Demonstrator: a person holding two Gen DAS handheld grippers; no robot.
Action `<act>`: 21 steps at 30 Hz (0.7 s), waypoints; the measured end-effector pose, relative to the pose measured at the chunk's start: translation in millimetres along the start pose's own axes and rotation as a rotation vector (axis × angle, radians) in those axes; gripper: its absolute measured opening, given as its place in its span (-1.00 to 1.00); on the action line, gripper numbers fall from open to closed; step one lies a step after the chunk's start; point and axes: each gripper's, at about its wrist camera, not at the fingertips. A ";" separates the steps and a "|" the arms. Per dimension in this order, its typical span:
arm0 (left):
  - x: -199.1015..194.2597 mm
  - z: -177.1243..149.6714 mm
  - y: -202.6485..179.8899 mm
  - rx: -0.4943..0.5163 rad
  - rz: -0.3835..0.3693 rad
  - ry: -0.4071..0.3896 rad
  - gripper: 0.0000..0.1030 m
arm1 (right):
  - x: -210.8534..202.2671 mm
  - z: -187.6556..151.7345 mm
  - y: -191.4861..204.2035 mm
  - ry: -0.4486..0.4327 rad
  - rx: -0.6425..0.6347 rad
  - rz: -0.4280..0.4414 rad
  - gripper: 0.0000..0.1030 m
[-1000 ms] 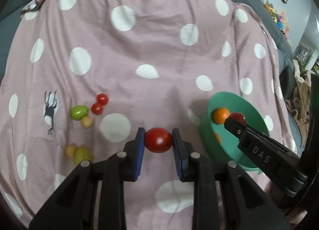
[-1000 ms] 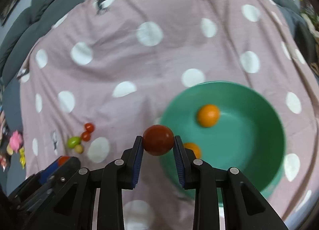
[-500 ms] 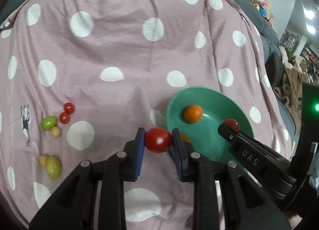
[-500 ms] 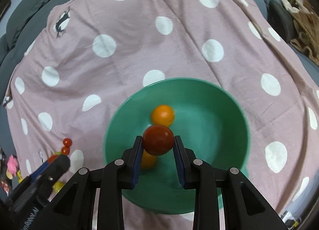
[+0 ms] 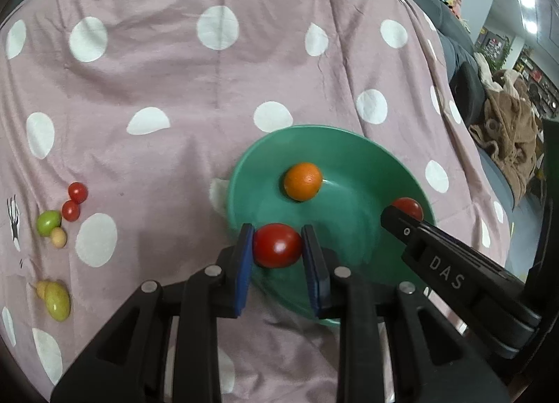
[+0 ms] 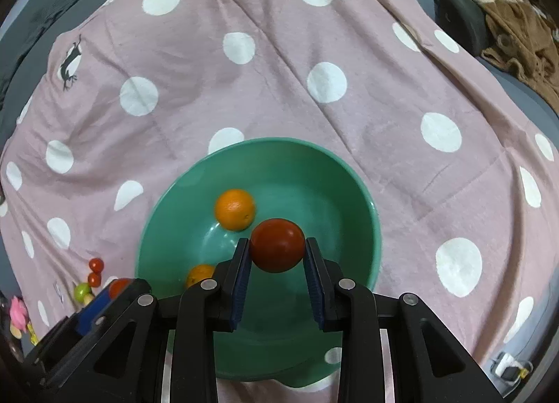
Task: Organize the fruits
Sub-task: 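Carry both held tomatoes over the green bowl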
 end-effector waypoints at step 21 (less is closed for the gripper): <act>25.3 -6.7 -9.0 0.002 -0.031 0.064 -0.48 | 11.6 -0.1 -2.3 0.048 -0.003 -0.031 -0.39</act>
Point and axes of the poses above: each gripper's, at about its wrist camera, not at the fingertips, and x roughly the way its jaws point, y to its left, z to its top, and after that the axes turned 6 degrees about -z, right-handed
